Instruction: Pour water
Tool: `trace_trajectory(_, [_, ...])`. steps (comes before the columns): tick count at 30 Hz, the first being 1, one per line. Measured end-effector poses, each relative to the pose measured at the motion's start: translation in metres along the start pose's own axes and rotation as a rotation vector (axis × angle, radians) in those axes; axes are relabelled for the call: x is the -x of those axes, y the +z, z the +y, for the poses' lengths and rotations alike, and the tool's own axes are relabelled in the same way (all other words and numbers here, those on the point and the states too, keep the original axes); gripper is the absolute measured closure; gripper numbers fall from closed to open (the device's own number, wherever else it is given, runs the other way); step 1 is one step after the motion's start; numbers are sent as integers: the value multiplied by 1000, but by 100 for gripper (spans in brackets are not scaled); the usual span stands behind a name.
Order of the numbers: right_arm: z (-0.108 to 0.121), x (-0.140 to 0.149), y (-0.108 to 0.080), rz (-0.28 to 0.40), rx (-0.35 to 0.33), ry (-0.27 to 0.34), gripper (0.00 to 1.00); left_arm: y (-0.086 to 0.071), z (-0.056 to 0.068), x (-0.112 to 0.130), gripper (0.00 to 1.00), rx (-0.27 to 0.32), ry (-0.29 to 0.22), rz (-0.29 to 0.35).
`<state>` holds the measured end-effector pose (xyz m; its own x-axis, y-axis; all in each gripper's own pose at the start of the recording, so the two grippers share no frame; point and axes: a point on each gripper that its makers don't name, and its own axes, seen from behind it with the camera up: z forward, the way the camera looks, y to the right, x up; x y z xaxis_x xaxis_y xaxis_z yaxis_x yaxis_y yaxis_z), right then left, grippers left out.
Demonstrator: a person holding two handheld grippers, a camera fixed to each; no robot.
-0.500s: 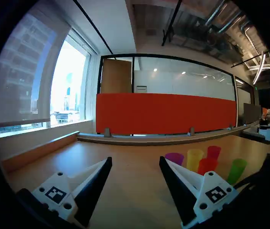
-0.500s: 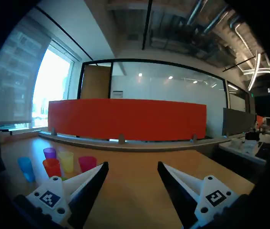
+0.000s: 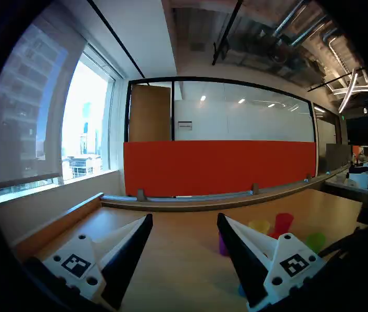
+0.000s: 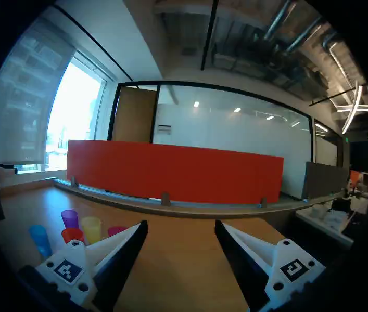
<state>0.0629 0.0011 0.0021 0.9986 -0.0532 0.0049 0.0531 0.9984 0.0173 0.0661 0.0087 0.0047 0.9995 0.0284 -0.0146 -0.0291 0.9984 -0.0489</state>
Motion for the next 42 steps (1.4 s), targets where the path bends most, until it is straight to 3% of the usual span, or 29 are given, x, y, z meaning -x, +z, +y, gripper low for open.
trace_trajectory(14, [-4,-65,8,21,-17,-14,1,10,3,-66,8,15,45,34])
trace_trajectory(23, [-11,-80,12,23,-25,-22,0,16,6,-104,8,50,41,48])
trace_trajectory(33, [-15,-83,14,5,-48,-27,0,20,5,-103,9,80,41,21])
trace_trajectory(42, [-25,-81,15,-14,-133,-107,0,24,16,-86,8,171,95,-41])
